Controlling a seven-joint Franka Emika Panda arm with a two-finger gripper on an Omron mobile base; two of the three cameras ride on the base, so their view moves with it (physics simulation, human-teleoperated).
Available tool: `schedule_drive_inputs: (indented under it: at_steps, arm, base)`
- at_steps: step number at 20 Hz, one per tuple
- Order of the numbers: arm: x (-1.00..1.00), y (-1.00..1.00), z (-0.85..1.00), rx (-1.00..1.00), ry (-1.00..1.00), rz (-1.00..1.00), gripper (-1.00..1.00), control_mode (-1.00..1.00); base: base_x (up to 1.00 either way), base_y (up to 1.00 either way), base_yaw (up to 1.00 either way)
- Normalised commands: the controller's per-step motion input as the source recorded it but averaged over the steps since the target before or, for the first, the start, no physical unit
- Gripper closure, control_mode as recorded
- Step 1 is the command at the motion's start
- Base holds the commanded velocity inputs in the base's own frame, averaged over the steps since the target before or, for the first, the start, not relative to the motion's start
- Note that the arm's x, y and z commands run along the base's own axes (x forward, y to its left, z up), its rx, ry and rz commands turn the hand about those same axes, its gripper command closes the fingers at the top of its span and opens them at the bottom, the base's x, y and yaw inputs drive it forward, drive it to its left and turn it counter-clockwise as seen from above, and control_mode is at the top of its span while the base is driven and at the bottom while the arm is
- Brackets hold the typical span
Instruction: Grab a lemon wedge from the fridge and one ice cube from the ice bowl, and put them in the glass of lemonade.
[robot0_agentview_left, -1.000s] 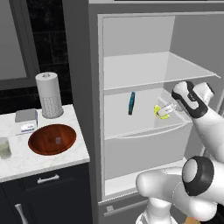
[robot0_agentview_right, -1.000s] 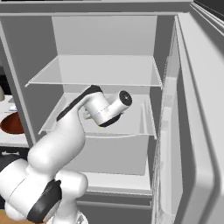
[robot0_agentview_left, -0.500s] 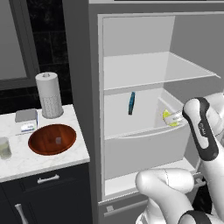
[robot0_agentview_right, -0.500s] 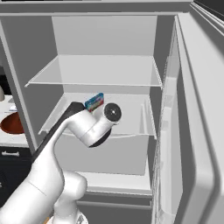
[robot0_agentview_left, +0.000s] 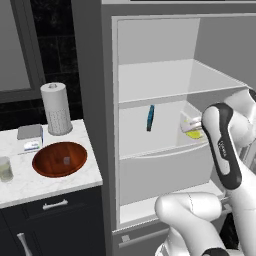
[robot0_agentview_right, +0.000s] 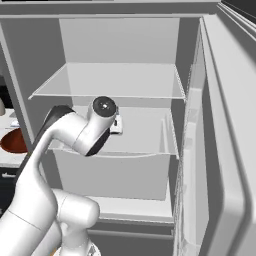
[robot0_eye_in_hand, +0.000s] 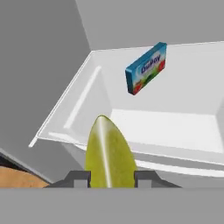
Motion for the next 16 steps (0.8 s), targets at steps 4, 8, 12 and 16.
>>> schedule_drive_inputs:
  at_steps: [4,8,12,16]
  arm:
    - [-0.5,0.23,0.26,-0.02,0.23,-0.07,1.0,-1.0]
    - [-0.65,0.35,0.0,-0.05,0.02,-0.02,1.0,-1.0]
    - [-0.83,0.24,0.0,0.0,-0.16,0.0,1.0,-1.0]
    - [-0.55,0.02,0.0,0.0,-0.09,0.0,1.0,-1.0]
  base:
    - [0.0,0.0,0.0]
    - [0.0,0.0,0.0]
    - [0.0,0.0,0.0]
    - [0.0,0.0,0.0]
